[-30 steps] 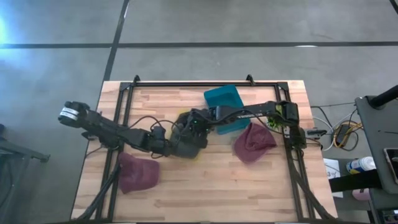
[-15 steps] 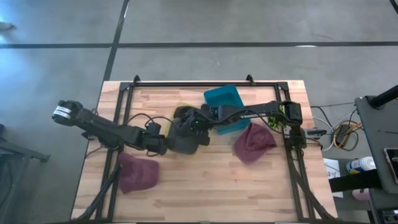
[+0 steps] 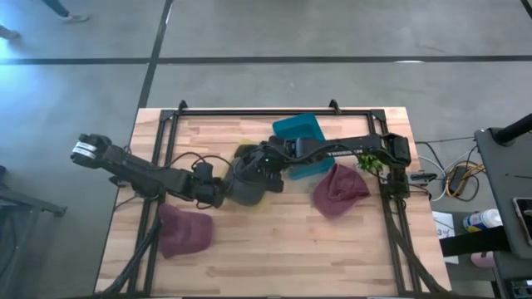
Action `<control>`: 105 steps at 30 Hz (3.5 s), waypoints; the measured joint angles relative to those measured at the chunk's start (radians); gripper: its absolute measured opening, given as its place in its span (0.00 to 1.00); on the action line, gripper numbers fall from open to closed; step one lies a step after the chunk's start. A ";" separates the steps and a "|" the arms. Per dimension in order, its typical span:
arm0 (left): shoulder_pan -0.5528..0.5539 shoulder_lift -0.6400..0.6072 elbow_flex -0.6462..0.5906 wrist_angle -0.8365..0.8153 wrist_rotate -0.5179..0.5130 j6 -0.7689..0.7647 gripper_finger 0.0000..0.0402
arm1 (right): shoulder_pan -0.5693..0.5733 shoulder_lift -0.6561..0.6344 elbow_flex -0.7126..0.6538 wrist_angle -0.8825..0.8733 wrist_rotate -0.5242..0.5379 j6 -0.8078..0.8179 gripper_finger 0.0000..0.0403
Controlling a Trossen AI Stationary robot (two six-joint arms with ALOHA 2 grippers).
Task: Pick & Place hat
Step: Put the black cap black into the yellow bin, then adjust the yellow bin
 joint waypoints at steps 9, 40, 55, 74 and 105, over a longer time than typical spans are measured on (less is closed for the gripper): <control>-0.004 0.000 0.022 -0.002 0.046 0.011 0.29 | 0.008 -0.018 0.000 -0.001 -0.039 -0.078 0.51; -0.018 0.000 0.053 0.145 -0.088 0.107 0.29 | 0.096 0.143 -0.030 0.254 -0.179 0.084 0.51; 0.003 0.000 0.051 0.181 -0.180 0.244 0.29 | 0.090 -0.087 -0.073 0.049 -0.104 0.132 0.51; 0.033 0.001 -0.052 0.200 -0.050 0.353 0.29 | 0.069 -0.124 -0.367 0.123 -0.098 0.312 0.51; 0.032 -0.194 0.067 -0.180 -0.151 0.324 0.29 | -0.055 -0.037 -0.092 -0.056 -0.061 0.095 0.51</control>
